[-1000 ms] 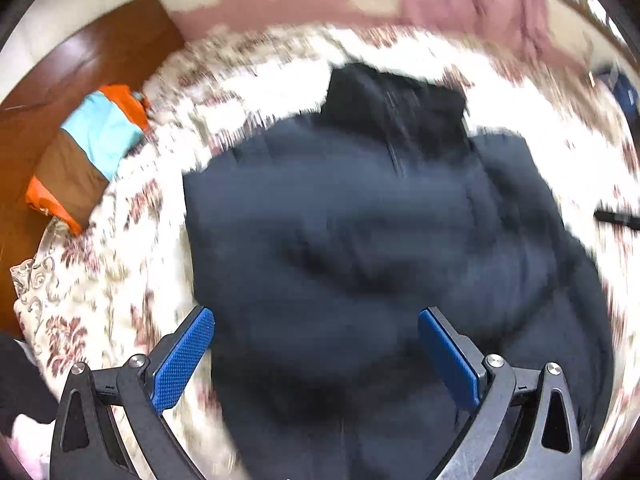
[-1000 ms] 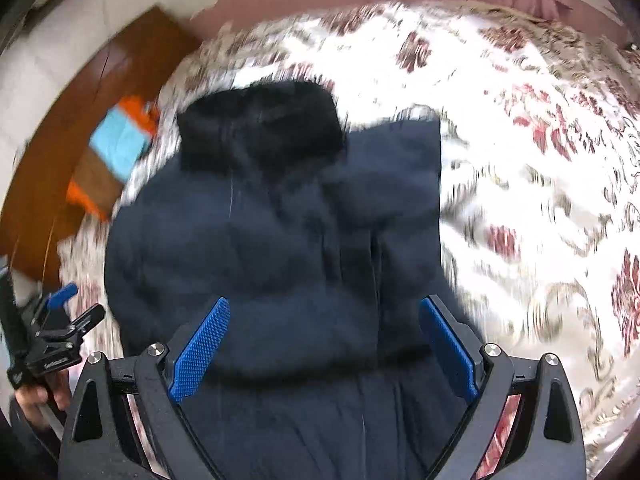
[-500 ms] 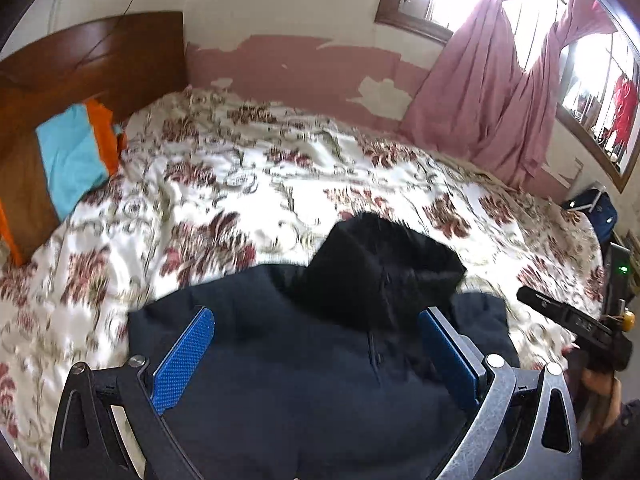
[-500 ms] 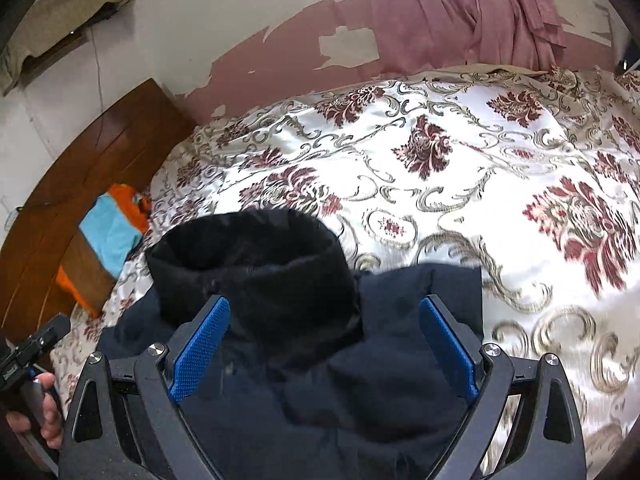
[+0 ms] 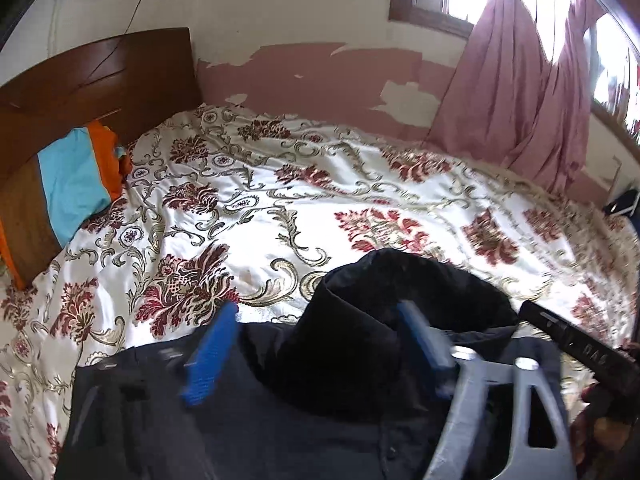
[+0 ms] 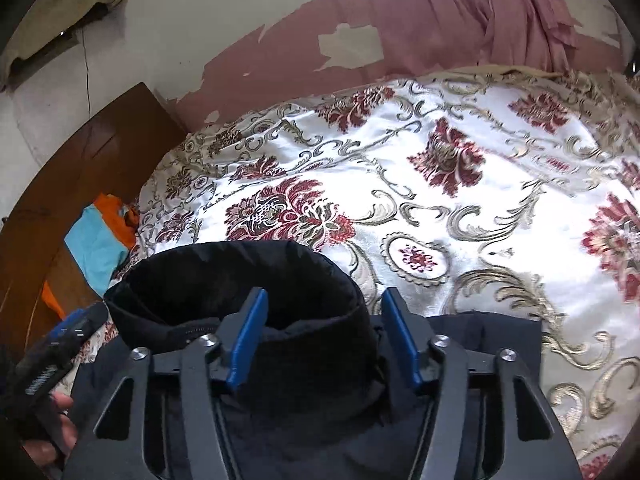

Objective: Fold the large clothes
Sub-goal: 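Close both grippers on the navy jacket collar, then lift the held collar and fold it over the jacket body with both grippers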

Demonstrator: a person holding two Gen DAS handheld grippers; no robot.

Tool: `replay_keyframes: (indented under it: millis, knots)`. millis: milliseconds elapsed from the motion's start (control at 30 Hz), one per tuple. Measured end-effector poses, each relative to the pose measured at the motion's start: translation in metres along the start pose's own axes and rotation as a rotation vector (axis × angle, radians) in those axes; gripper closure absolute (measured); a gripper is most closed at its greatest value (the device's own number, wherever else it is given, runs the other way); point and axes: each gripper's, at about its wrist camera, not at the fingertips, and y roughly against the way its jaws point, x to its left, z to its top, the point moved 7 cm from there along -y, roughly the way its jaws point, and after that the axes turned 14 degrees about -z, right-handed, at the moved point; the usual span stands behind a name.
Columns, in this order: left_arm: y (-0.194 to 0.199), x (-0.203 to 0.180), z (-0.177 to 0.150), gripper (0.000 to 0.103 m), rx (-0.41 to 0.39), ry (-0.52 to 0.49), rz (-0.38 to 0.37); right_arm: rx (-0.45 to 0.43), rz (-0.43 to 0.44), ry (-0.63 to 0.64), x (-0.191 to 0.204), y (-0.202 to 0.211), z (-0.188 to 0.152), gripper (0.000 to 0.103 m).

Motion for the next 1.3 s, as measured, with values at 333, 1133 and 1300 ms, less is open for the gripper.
replay_keyframes:
  millis: [333, 1133, 1300]
  knots:
    - [-0.011, 0.008, -0.020, 0.094, 0.051, 0.010, -0.075, -0.016, -0.044, 0.073, -0.013, 0.012, -0.017, 0.100]
    - [0.066, 0.011, -0.168, 0.100, -0.011, -0.048, -0.070, -0.119, 0.053, 0.097, -0.087, 0.074, -0.141, 0.103]
    - [0.064, 0.012, -0.169, 0.100, -0.035, -0.061, -0.084, -0.277, 0.041, 0.132, -0.066, 0.112, -0.101, 0.103]
